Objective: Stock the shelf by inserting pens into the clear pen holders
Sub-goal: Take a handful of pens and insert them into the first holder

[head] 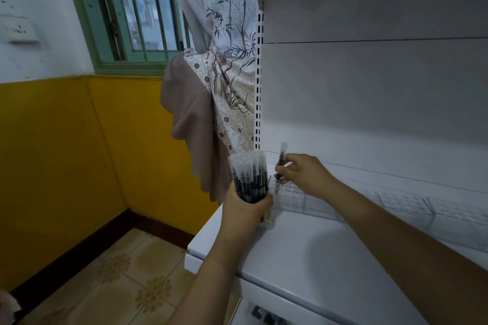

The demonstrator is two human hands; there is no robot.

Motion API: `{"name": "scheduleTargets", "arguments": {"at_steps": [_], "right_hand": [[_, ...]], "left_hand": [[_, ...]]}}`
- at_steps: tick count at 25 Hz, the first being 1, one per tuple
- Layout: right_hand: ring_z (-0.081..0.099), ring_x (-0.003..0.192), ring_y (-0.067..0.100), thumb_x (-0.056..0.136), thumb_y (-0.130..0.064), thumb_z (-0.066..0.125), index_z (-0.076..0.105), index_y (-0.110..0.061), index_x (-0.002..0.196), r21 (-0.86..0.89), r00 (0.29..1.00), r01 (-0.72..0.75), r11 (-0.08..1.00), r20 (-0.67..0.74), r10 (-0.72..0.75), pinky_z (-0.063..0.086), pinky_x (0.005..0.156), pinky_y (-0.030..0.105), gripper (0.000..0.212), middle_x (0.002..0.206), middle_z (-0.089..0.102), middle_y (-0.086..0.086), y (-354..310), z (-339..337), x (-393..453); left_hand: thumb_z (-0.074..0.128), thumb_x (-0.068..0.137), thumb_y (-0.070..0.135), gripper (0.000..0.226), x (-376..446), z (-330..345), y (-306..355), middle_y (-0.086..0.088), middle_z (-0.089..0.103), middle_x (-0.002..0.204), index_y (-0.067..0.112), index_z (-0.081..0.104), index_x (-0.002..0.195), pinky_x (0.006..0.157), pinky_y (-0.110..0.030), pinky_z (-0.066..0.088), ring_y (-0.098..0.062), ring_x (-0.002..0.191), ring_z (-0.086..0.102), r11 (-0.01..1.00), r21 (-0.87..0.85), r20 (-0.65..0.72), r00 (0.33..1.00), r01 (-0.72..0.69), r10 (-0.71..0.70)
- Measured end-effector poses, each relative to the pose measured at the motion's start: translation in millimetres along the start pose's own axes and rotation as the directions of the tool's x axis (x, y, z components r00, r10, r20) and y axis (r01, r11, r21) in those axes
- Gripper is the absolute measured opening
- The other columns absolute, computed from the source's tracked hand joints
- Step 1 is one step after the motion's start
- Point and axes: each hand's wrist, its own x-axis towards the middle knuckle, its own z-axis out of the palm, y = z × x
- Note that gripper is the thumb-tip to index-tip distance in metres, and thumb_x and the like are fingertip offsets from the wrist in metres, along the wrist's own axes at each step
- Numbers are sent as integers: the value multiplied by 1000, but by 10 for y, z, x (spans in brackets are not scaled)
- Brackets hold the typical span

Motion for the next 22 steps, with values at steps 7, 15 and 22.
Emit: {"name": "scheduleTargets", "arguments": {"at_steps": [7,15,22], "right_hand": [[64,81,6,92,-39,64,67,-23,106,17,924,169,985,-350,-152,48,72,17,21,99,69,-10,-288,-70,-463],[62,62,13,94,-33,64,67,-15,80,241,978,89,966,-207,-39,49,59,23,23,70,68,0,-253,140,-600],[59,85,18,85,-54,67,56,-14,84,-429,969,-106,897,158,190,47,71,30,41,89,61,2,-97,140,-1041]], "left_hand": [[78,79,9,53,4,-7,-9,23,60,103,31,49,118,64,-7,52,4,92,59,1000,-7,-2,1000,-23,23],[76,80,5,45,17,16,-42,18,66,97,32,55,108,61,-8,50,-2,90,64,1000,20,1,1000,-5,5],[78,79,11,47,30,19,-62,12,66,103,25,56,118,68,-13,50,-3,94,61,998,6,-70,996,62,-61]]}}
